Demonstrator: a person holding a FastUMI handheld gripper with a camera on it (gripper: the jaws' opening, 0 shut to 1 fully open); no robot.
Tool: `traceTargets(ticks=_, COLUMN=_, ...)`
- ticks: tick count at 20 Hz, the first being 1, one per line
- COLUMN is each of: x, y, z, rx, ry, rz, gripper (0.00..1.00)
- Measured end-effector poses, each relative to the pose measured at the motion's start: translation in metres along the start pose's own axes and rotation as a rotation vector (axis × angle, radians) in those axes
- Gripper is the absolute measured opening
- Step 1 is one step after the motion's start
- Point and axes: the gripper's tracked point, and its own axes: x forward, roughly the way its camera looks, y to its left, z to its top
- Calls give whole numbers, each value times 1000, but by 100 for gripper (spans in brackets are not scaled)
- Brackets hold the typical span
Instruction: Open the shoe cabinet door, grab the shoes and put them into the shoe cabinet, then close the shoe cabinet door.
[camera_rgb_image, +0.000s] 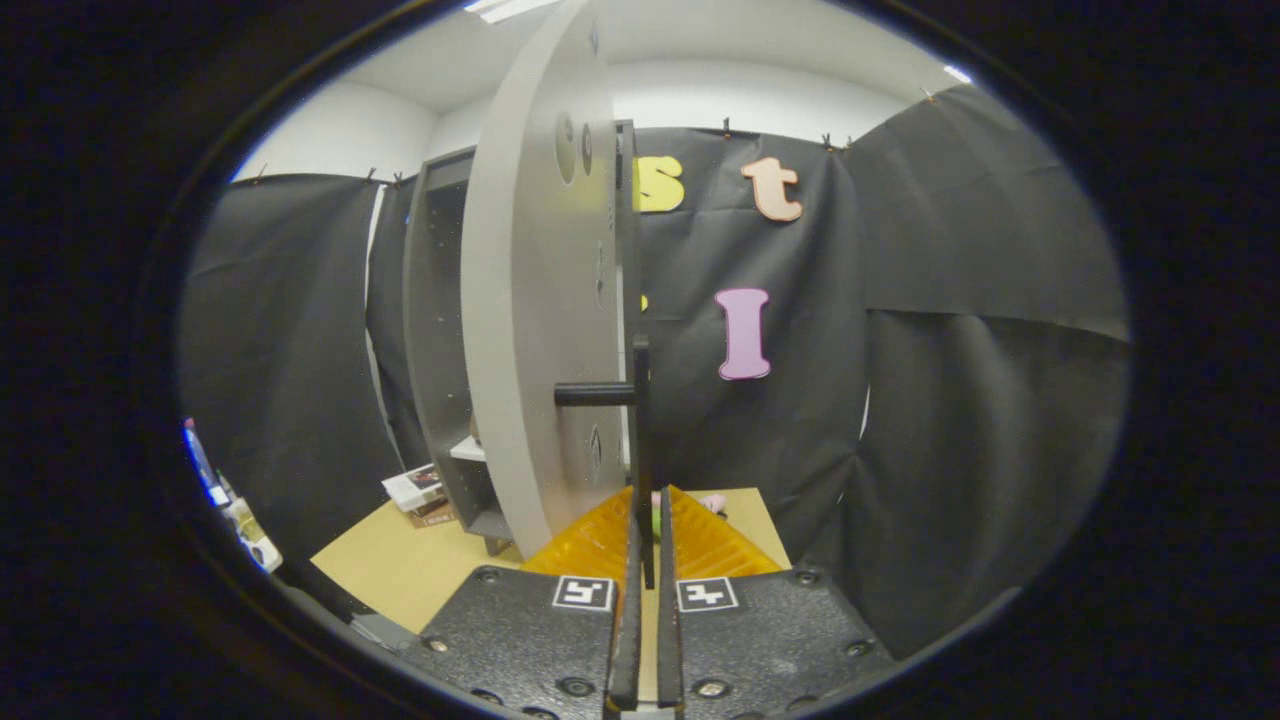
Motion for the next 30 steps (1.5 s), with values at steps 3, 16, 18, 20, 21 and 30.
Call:
traceTargets(ticks=3, x=-6, y=-9, z=-4, rx=-5, ry=-8, rz=-45, gripper=25)
traceTargets(ticks=16, x=-84, y=-2, z=-16, rx=-42, ry=-93, rz=-242, gripper=99)
traceTargets(ticks=18, x=-84, y=19, z=-41, rx=-40, ry=-68, rz=-244, gripper=99)
traceTargets(ticks=20, x=-77, y=55, z=-69, rx=-19, ry=-33, rz=-201, gripper=99)
traceTargets(ticks=21, x=-72, y=76, z=-81, rx=-6, ry=-23, rz=-171, gripper=99)
traceTargets(ticks=30, x=21, y=234, z=-236, rx=-74, ry=202, rz=80, gripper=99)
